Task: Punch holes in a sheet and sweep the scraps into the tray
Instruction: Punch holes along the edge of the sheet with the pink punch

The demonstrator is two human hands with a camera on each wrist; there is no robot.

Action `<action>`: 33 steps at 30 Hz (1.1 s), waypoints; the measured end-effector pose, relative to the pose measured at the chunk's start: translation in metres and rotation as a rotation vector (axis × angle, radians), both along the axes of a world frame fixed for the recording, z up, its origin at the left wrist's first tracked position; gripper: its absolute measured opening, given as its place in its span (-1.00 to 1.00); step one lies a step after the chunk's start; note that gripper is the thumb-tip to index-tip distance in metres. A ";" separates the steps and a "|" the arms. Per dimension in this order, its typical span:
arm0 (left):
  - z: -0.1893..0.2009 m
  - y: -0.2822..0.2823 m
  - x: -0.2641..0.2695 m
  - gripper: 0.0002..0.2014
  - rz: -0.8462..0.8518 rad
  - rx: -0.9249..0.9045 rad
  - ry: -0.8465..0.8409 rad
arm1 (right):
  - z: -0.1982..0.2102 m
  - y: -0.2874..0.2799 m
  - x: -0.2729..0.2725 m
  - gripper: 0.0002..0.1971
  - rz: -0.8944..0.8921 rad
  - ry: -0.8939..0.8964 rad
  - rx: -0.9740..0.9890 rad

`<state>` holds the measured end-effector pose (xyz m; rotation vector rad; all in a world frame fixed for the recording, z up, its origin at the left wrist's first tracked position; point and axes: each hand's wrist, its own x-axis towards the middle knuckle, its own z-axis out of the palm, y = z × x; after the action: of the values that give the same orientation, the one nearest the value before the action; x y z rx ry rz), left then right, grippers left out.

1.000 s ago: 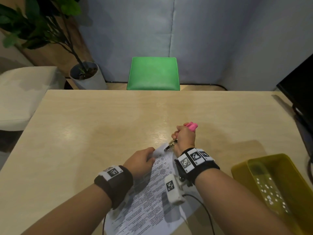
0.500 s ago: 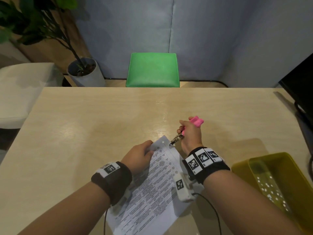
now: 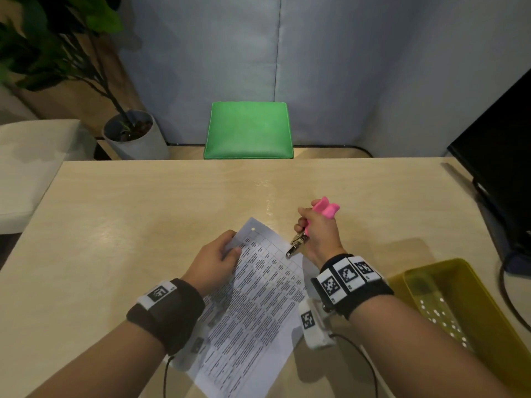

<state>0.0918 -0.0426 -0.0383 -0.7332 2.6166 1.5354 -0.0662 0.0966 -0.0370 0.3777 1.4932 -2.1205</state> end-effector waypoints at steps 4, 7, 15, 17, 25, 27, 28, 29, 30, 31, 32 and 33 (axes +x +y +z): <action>0.000 0.000 0.001 -0.85 -0.008 -0.005 0.012 | 0.000 -0.002 0.003 -0.73 0.010 0.019 -0.007; -0.002 -0.001 0.002 -0.87 -0.024 -0.021 0.024 | -0.003 -0.003 0.005 -0.72 -0.008 0.031 0.009; -0.002 -0.002 0.003 -0.87 -0.025 -0.007 0.031 | -0.004 -0.002 0.004 -0.72 -0.028 0.022 0.011; -0.002 -0.002 0.004 -0.87 -0.022 -0.002 0.022 | -0.004 -0.002 0.002 -0.72 -0.030 0.010 0.010; -0.005 -0.001 0.002 -0.85 -0.020 0.019 0.001 | -0.010 -0.001 0.001 -0.71 -0.034 0.038 0.034; -0.006 0.000 0.002 -0.86 -0.025 0.012 -0.006 | -0.014 -0.002 -0.001 -0.71 -0.038 0.027 0.039; -0.005 0.000 0.003 -0.85 -0.024 0.010 -0.012 | -0.016 -0.002 -0.001 -0.71 -0.038 0.024 0.045; -0.004 0.001 0.003 -0.82 -0.026 0.011 -0.013 | -0.018 -0.002 -0.001 -0.70 -0.041 0.027 0.053; -0.003 0.002 0.003 -0.78 -0.027 0.013 -0.016 | -0.020 -0.002 -0.001 -0.70 -0.048 0.033 0.060; -0.002 0.004 0.003 -0.76 -0.022 0.019 -0.019 | -0.022 -0.002 -0.001 -0.70 -0.055 0.038 0.065; 0.000 0.006 0.003 -0.77 -0.014 0.027 -0.027 | -0.024 -0.002 -0.001 -0.70 -0.059 0.040 0.069; 0.003 0.008 0.003 -0.80 -0.004 0.030 -0.035 | -0.025 -0.002 0.000 -0.70 -0.058 0.041 0.072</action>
<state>0.0950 -0.0350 -0.0357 -0.7461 2.5621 1.5430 -0.0667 0.0944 -0.0623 0.4107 1.6029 -2.1353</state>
